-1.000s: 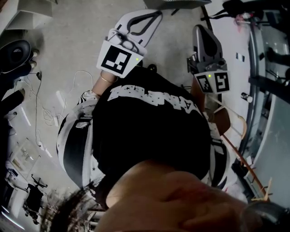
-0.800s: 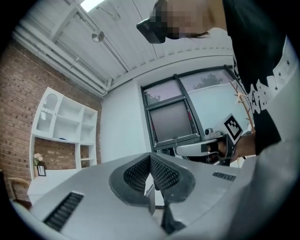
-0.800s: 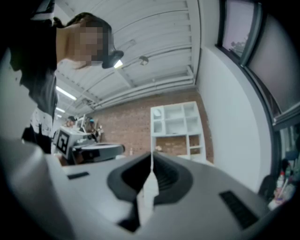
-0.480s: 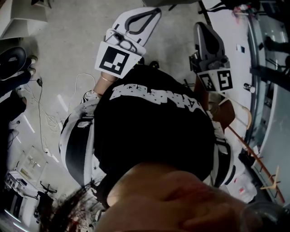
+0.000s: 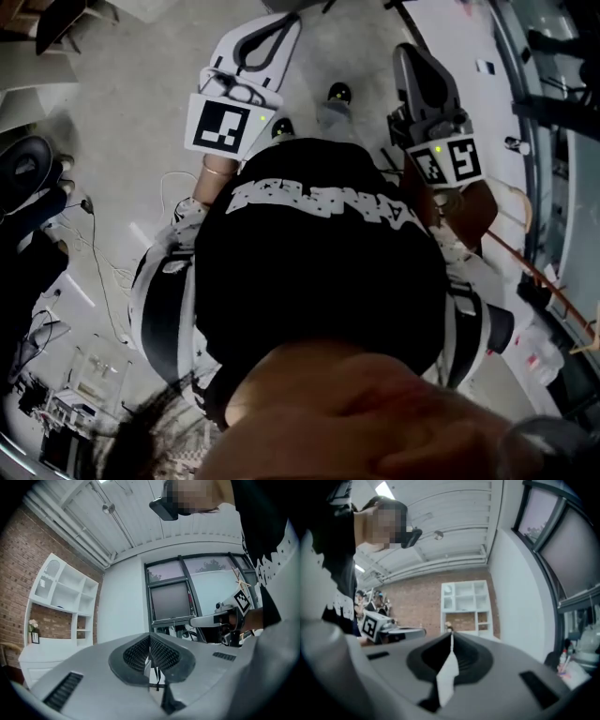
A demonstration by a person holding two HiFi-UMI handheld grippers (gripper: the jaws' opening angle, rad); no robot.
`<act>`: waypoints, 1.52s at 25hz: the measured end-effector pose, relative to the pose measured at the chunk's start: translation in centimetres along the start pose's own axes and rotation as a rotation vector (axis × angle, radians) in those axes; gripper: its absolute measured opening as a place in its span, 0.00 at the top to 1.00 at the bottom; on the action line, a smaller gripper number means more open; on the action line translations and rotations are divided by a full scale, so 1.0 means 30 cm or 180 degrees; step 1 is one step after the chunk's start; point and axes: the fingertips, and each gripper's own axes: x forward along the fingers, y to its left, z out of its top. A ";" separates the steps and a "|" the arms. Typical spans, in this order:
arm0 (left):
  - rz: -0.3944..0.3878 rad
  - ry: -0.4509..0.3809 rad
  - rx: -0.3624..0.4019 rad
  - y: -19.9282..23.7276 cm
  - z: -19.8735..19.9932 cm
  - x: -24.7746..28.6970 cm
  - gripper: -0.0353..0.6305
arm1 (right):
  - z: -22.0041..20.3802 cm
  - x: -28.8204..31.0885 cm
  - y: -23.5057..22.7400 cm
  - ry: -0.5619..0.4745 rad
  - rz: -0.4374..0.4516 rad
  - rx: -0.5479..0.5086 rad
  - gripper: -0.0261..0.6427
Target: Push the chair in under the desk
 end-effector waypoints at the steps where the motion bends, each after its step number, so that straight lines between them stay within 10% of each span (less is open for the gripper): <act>1: -0.0019 0.0020 -0.0007 -0.007 -0.007 0.007 0.90 | -0.004 -0.006 -0.006 0.0001 -0.0014 0.0019 0.92; 38: -0.0258 0.0522 0.0193 -0.200 -0.100 0.673 0.89 | -0.082 -0.025 -0.686 -0.0062 -0.0025 0.0574 0.91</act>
